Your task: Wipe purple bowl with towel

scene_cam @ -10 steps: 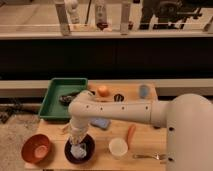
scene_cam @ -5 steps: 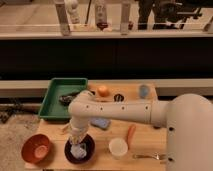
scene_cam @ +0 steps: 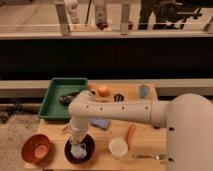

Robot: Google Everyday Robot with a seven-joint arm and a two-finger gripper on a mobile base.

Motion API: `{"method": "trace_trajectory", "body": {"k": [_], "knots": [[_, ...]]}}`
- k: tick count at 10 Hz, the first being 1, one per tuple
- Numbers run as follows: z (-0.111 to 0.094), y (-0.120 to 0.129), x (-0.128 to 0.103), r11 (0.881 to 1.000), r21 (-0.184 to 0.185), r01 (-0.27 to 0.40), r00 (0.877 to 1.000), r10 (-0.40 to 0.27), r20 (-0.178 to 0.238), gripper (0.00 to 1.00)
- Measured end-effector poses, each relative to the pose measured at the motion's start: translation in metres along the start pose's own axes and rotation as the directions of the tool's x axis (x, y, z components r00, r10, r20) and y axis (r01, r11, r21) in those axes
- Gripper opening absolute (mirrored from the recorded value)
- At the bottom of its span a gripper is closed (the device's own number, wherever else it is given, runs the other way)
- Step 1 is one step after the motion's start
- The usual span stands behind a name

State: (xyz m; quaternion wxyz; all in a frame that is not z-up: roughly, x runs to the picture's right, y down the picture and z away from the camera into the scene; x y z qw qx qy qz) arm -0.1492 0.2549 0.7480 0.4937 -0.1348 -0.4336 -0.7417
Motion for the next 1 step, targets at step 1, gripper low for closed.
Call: {"method": "trace_trajectory", "body": {"k": [1], "knots": [[0.0,0.0,0.0,1.0,0.0,0.0,1.0,0.0,0.0,0.0]]}}
